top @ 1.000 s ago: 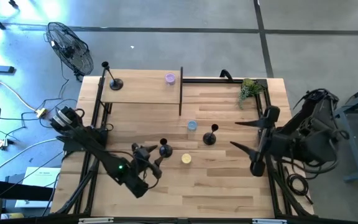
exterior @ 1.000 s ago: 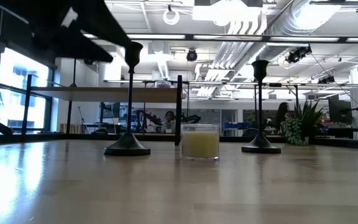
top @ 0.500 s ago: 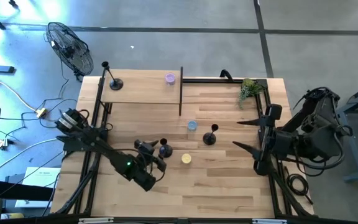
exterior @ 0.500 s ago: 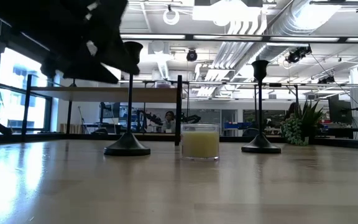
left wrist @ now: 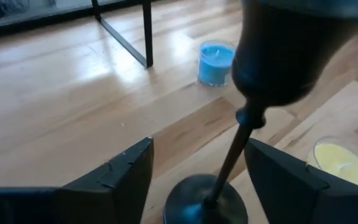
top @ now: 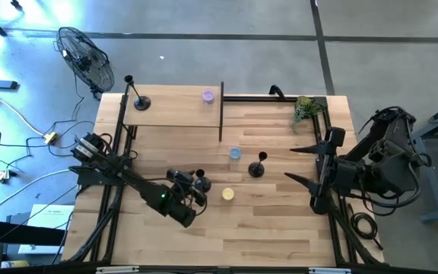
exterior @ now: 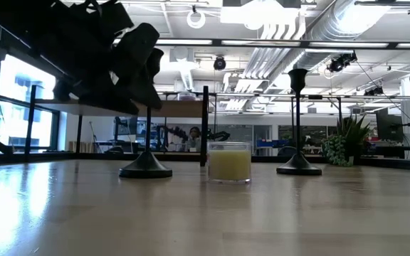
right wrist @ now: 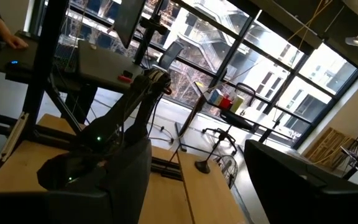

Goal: Pick & Place candle stick holders
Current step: Put the left black candle holder on the shelf

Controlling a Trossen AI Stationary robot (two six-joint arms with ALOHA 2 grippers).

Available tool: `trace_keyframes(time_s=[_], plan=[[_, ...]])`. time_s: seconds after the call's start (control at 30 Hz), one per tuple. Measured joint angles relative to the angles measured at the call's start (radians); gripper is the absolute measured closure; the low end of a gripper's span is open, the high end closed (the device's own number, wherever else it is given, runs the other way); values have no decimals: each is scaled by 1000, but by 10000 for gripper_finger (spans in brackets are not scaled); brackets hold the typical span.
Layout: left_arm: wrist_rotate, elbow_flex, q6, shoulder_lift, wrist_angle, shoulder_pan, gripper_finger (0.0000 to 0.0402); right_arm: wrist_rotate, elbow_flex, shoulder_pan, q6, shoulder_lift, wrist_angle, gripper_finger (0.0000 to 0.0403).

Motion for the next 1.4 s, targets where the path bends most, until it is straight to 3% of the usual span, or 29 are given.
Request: trace_keyframes(time_s=[0.13, 0.4, 0.47, 0.63, 1.17, 1.4], plan=[[17, 0, 5, 0, -1, 1, 218, 0, 0, 0, -1, 0, 0, 151], [16, 0, 71, 0, -2, 1, 369, 0, 0, -9, -10, 0, 0, 151], [14, 0, 80, 0, -2, 1, 389, 0, 0, -9, -9, 0, 1, 151], [5, 0, 100, 0, -4, 1, 378, 0, 0, -9, -8, 0, 3, 151], [9, 0, 132, -1, 1, 1, 396, 0, 0, -8, -7, 0, -25, 151], [25, 46, 181, -64, 1, 0, 396, 0, 0, -8, -9, 0, -73, 151]])
